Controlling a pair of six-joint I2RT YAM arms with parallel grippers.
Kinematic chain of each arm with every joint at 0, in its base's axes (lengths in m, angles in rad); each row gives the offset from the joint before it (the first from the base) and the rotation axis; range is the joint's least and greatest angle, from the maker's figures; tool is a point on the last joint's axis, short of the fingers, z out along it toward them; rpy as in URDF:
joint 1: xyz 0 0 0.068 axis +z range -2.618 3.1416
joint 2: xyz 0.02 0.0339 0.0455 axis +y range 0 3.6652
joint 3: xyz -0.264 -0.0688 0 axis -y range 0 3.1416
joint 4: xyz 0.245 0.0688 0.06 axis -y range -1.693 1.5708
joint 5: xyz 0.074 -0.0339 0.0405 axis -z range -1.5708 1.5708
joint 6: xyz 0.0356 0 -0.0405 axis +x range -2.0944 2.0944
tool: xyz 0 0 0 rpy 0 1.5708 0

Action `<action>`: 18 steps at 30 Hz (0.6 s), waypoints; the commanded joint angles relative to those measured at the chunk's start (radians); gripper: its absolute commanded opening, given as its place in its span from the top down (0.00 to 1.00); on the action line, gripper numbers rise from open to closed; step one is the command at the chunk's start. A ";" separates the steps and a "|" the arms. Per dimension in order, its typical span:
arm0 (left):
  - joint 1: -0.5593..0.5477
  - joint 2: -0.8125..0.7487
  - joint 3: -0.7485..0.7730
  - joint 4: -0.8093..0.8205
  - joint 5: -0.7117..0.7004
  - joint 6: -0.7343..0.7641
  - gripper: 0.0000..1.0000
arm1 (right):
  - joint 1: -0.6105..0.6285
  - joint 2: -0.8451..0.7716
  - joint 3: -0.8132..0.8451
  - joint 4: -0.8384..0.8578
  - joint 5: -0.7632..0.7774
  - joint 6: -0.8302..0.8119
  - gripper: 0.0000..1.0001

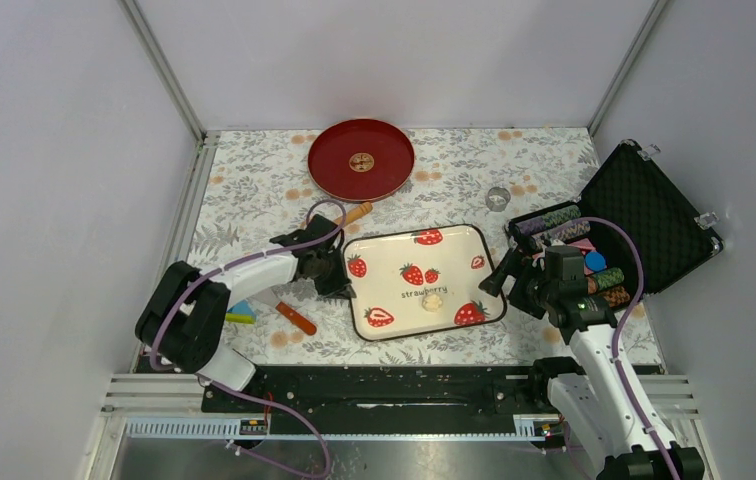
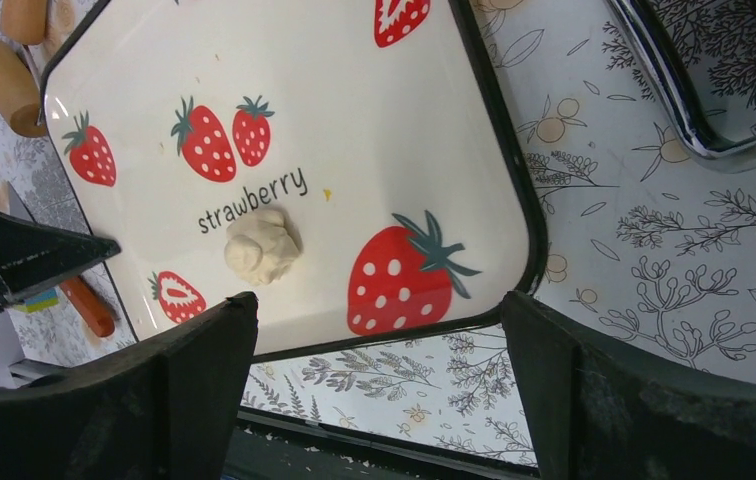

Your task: Roll out the dumpling wrappers from the dough

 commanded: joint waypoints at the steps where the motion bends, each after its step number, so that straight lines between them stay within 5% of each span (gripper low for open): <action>1: 0.062 0.041 0.051 -0.100 -0.037 0.159 1.00 | 0.003 0.001 0.046 -0.013 -0.018 -0.028 0.01; 18: 0.137 0.113 0.114 -0.073 0.030 0.267 1.00 | 0.003 0.051 0.064 -0.018 -0.033 -0.047 0.01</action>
